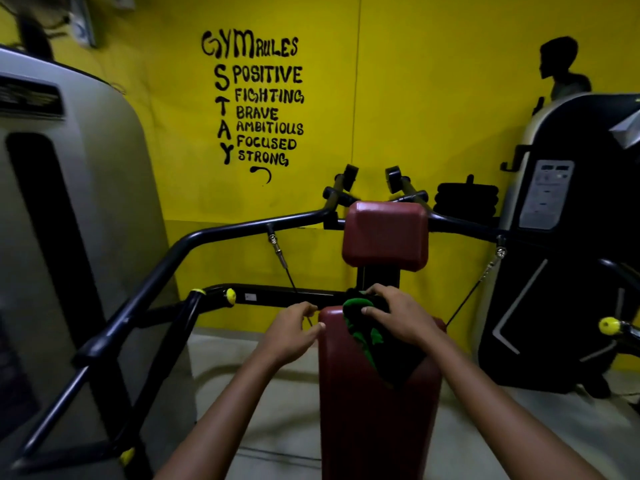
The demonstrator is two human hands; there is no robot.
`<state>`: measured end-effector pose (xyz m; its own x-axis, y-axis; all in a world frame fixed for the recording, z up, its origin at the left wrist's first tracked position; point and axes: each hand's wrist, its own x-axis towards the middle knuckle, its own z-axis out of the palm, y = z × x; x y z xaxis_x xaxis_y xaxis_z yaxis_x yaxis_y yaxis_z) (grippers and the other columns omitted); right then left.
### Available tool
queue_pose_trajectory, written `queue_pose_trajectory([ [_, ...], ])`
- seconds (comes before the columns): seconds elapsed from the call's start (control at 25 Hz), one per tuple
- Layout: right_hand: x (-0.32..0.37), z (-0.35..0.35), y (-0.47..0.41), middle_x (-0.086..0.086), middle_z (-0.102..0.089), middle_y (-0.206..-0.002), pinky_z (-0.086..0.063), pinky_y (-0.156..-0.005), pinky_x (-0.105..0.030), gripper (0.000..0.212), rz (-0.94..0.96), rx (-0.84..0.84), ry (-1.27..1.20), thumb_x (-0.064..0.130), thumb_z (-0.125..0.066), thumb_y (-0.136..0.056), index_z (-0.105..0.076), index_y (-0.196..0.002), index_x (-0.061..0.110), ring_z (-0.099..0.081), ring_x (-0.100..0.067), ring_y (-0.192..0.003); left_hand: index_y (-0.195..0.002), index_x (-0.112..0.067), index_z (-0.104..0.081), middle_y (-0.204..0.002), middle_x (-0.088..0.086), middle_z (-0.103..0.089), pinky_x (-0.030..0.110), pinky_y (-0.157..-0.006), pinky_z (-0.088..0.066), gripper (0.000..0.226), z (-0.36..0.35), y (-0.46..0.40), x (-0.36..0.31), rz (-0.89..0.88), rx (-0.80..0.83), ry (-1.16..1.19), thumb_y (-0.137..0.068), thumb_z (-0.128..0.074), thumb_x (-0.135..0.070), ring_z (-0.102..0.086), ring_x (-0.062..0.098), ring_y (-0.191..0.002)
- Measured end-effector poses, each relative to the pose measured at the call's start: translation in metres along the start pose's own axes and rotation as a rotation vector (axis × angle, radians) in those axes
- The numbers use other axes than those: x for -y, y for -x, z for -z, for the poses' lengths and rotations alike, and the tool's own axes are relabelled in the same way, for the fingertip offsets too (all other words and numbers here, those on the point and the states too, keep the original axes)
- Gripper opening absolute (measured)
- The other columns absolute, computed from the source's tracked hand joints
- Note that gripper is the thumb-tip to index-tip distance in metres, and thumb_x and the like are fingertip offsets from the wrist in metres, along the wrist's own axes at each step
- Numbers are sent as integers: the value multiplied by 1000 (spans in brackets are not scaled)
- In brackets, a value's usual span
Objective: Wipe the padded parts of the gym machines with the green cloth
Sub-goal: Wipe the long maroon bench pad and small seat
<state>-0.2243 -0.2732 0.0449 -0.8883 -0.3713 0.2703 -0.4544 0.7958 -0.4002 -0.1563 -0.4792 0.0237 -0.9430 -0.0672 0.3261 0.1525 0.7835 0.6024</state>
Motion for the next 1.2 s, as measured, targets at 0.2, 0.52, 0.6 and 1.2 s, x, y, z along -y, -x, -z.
queue_pose_trajectory([
  [0.2,47,-6,21,-4,-58,-120,-49,-84,-40,31,64,32,-26,42,-58,-90,-48,-112,22,-55,-23,-107,-132,-9,-51,-136,6,-54,25,-93,-38,43,38,45,9,29,-39,-53,-94,-58,-28,-48,19,-126],
  [0.52,162,-6,83,-8,-60,-118,-49,-81,-37,32,183,50,-108,38,-60,-91,-49,-115,19,-57,-25,-102,-131,-6,-52,-134,9,-55,24,-95,-37,43,117,156,24,86,-113,-97,-94,-59,-26,-51,20,-123],
  [0.6,195,-13,107,-8,-59,-119,-50,-83,-40,33,226,77,-120,39,-59,-91,-48,-116,20,-57,-25,-103,-128,-5,-55,-130,9,-57,21,-91,-37,41,140,196,31,123,-148,-101,-93,-59,-25,-53,20,-120],
  [1.2,443,-87,189,-5,-61,-108,-48,-83,-37,30,656,308,-244,37,-60,-91,-50,-112,20,-59,-26,-100,-126,-8,-58,-122,5,-62,22,-91,-41,41,310,435,80,540,-546,-217,-88,-65,-23,-57,19,-115],
])
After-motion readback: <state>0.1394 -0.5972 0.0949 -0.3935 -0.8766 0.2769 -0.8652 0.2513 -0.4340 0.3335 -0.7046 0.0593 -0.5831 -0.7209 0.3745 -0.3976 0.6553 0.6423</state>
